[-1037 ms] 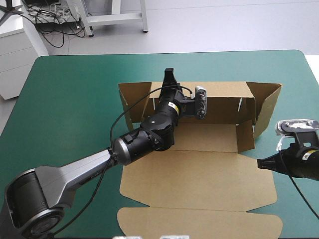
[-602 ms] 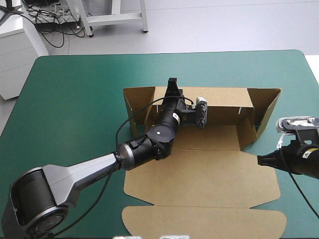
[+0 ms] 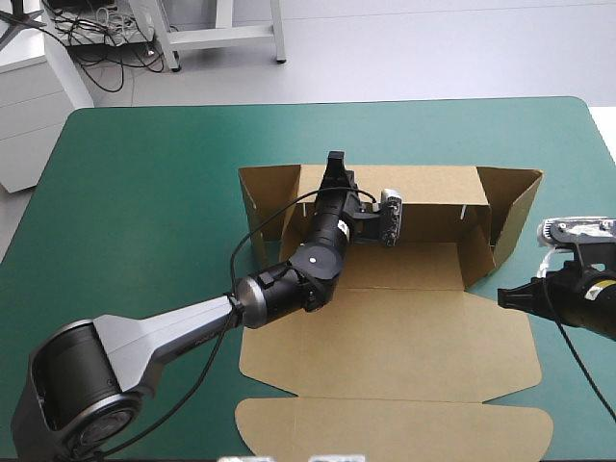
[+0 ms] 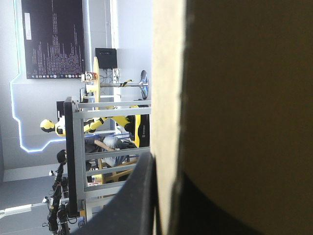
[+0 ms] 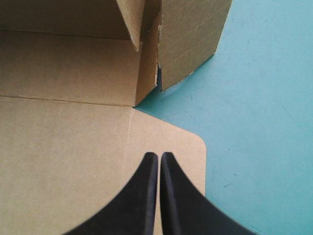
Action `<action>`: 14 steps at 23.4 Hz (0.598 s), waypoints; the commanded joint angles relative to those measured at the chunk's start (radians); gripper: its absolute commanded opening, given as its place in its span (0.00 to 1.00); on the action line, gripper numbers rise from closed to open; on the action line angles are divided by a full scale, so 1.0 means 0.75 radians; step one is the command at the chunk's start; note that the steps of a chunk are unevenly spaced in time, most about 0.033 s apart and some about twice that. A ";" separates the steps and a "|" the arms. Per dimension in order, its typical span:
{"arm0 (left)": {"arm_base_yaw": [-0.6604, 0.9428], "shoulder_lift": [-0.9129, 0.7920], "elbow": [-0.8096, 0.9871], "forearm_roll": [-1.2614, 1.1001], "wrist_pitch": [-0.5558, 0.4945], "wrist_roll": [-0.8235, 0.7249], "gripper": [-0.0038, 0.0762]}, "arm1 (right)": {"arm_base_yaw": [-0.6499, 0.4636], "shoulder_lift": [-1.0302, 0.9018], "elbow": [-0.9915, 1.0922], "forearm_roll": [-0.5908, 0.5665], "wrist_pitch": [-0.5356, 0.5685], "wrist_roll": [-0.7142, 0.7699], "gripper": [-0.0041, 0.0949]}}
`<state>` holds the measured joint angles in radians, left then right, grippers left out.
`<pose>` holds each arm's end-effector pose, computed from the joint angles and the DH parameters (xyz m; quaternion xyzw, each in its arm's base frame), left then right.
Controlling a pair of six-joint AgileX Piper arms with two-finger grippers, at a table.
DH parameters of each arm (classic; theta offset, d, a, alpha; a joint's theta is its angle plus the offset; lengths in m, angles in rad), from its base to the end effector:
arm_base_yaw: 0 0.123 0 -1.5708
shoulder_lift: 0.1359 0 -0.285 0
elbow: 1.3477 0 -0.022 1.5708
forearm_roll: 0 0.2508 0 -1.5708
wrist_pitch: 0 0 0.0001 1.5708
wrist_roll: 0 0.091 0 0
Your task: Fold the box
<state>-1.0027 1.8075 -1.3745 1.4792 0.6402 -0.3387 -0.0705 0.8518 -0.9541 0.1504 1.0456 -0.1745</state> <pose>0.2685 -0.3199 0.2947 0.6102 0.5379 0.2917 0.5033 0.1451 0.0016 0.3618 -0.0360 0.9336 0.0309 0.3552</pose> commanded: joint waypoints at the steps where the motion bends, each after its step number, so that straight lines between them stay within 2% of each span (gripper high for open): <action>1: -0.012 -0.045 -0.028 -0.004 -0.050 -0.028 0.04 | -0.010 -0.012 -0.039 0.016 -0.073 0.038 0.20; 3: -0.012 -0.045 -0.028 -0.004 -0.050 -0.028 0.04 | -0.010 -0.012 -0.050 0.016 -0.079 0.092 0.38; 7: -0.012 -0.045 -0.028 -0.006 -0.050 -0.028 0.04 | -0.010 -0.012 -0.033 0.032 -0.093 0.165 0.57; 14: -0.012 -0.045 -0.028 -0.006 -0.040 -0.028 0.04 | -0.010 -0.012 0.004 0.084 -0.099 0.165 0.67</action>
<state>-1.0024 1.8086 -1.3754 1.4836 0.6402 -0.3387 -0.0705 0.8518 -0.9309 0.1972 1.0242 -0.0509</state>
